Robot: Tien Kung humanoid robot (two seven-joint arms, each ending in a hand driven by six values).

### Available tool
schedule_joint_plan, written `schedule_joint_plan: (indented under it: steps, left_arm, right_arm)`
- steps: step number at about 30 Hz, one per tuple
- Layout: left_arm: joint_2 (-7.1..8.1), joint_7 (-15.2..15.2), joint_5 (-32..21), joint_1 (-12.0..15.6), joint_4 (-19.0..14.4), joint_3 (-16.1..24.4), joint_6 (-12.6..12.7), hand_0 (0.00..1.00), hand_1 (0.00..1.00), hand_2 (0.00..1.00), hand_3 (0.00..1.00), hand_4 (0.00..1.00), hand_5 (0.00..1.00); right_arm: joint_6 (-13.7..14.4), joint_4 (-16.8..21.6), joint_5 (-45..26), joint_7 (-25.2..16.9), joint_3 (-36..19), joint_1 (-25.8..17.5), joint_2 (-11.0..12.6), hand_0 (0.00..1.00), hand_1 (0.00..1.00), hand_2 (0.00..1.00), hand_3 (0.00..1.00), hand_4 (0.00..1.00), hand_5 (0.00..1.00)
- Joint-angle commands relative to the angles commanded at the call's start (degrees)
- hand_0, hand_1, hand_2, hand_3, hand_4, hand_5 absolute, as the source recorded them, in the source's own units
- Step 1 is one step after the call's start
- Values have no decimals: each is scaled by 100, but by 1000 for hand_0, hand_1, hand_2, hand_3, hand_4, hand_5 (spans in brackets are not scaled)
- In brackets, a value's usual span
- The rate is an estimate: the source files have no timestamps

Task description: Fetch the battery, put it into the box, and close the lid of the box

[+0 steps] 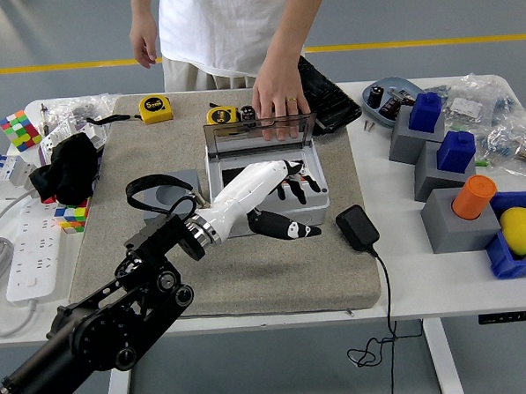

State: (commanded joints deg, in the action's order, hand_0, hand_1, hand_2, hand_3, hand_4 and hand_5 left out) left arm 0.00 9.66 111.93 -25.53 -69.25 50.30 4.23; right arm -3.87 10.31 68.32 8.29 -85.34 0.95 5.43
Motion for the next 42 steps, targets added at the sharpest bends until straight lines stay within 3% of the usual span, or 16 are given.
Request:
schedule_joint_plan:
  steps: [4, 9, 10, 11, 16, 17, 22, 23, 28, 29, 30, 34, 42]
  left_arm:
    - [22, -8, -70, -11, -143, 32, -11, 339, 487, 452, 554, 998, 254]
    - [96, 27, -72, -69, -246, 345, 21, 339, 486, 455, 554, 998, 254]
    - [103, 38, -52, -115, -237, 446, 29, 339, 486, 455, 554, 998, 254]
    - [106, 41, -25, -168, -218, 572, 30, 409, 554, 509, 568, 998, 264]
    - [83, 11, 148, -499, -24, 1056, -7, 409, 554, 509, 568, 998, 264]
    - [79, 10, 164, -535, 0, 1091, -11, 584, 659, 632, 687, 998, 305]
    - [10, -86, 400, -930, 324, 1340, -94, 584, 659, 632, 687, 998, 305]
    - [0, -120, 448, -982, 390, 1360, -124, 722, 752, 730, 750, 998, 345]
    - [8, -222, 568, -1140, 642, 1354, -222, 722, 752, 730, 750, 998, 345]
    - [33, -245, 568, -1172, 700, 1301, -245, 715, 761, 735, 755, 998, 415]
    - [51, -269, 571, -1188, 744, 1257, -268, 715, 761, 735, 755, 998, 415]
    - [104, -452, 597, -1146, 843, 1062, -417, 715, 761, 735, 755, 998, 415]
    - [266, -814, 386, -899, 456, 680, -673, 655, 729, 695, 735, 998, 449]
  right_arm:
    - [2, 0, -10, -1, 0, -3, 2, 790, 756, 750, 781, 998, 669]
    - [4, 0, -2, 3, -3, -11, 5, 789, 755, 749, 781, 998, 669]
    - [4, 0, 0, 4, -5, -11, 4, 789, 755, 749, 781, 998, 669]
    - [4, 0, -5, 4, -2, -11, 2, 789, 755, 749, 780, 998, 669]
    - [4, 0, -46, -12, 42, -7, 3, 789, 755, 749, 780, 998, 669]
    - [5, 0, -47, -14, 41, -6, 3, 788, 755, 749, 780, 998, 669]
    - [7, 0, -33, 2, 28, -4, 10, 788, 755, 749, 780, 998, 669]
    - [10, 0, -22, 7, 13, -2, 8, 787, 755, 749, 780, 998, 668]
    - [13, 0, 9, 34, 21, 75, 7, 787, 755, 749, 780, 998, 668]
    - [5, 0, -29, 36, 108, 105, 16, 788, 754, 749, 780, 998, 669]
    - [2, 0, -57, 33, 178, 114, 27, 788, 754, 749, 780, 998, 669]
    - [16, 0, -35, 37, 185, 72, 60, 788, 754, 749, 780, 998, 669]
    - [11, 0, -40, 26, 113, -57, 25, 785, 754, 749, 780, 998, 667]
